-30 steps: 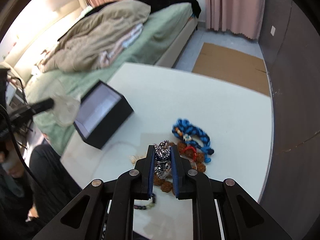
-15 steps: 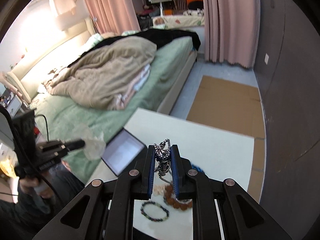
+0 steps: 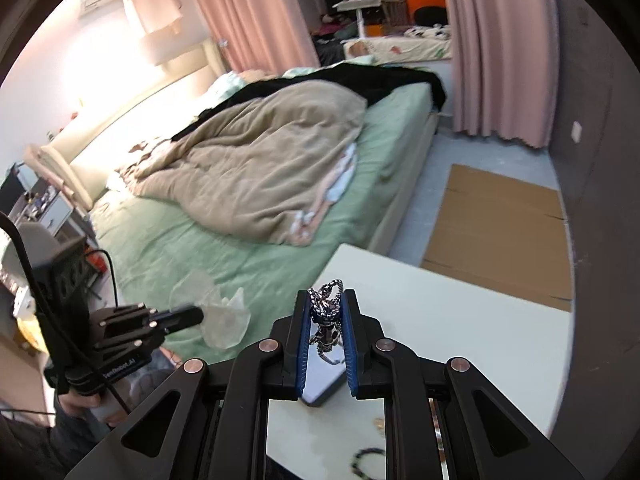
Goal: Organize jewelry
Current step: 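Lower the pouch into the black box and open the left gripper while the right gripper drops the necklace in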
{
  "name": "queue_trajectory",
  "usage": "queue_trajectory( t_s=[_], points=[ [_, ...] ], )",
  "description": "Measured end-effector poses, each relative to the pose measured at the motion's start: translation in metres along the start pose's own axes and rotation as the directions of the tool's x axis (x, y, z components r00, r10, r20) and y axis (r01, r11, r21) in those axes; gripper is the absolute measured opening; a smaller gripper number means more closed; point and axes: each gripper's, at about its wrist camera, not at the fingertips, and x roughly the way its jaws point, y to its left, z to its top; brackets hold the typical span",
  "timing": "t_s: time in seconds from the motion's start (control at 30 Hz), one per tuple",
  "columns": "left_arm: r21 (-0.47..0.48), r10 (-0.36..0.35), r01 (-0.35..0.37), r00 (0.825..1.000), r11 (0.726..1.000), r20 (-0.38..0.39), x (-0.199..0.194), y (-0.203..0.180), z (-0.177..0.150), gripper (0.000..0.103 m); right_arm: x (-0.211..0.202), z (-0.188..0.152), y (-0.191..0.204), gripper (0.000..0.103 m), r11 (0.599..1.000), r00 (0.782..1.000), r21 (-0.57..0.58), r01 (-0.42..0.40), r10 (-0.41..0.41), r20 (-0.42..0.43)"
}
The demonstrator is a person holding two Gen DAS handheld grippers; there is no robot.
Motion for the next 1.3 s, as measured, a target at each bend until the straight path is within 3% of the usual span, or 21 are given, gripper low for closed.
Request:
queue_trajectory(
  t_s=[0.33,0.4,0.43,0.47,0.5,1.13,1.3],
  points=[
    [-0.029,0.040,-0.040,0.999,0.999,-0.002,-0.003,0.025,0.000,0.000,0.076,-0.015,0.010,0.017,1.000,0.993,0.016,-0.024,0.026,-0.115],
    [-0.036,0.039,-0.040,0.999,0.999,-0.009,0.000,0.027,-0.001,0.000,0.088,-0.018,0.006,0.035,0.999,0.988,0.027,0.023,-0.019,-0.151],
    [-0.035,0.036,-0.037,0.999,0.999,-0.015,0.003,0.027,-0.001,0.000,0.090,-0.020,0.003,0.057,0.999,0.987,0.039,0.038,-0.031,-0.160],
    [-0.032,0.034,-0.035,0.999,0.999,-0.021,0.006,0.026,-0.001,0.000,0.089,-0.021,0.000,0.072,0.998,0.987,0.051,0.041,-0.033,-0.156],
    [-0.029,0.031,-0.032,0.999,0.999,-0.028,0.009,0.024,-0.002,0.000,0.085,-0.024,-0.003,0.074,0.997,0.990,0.069,0.042,-0.032,-0.137],
    [0.026,-0.032,0.037,0.981,0.999,-0.189,0.091,-0.033,-0.004,0.000,-0.002,-0.092,-0.053,0.075,0.952,0.995,0.288,0.102,-0.096,-0.034],
    [0.027,-0.001,0.008,0.975,1.000,-0.222,0.117,-0.035,-0.004,0.000,-0.017,-0.113,-0.067,0.075,0.931,0.994,0.350,0.105,-0.104,-0.021]
  ],
)
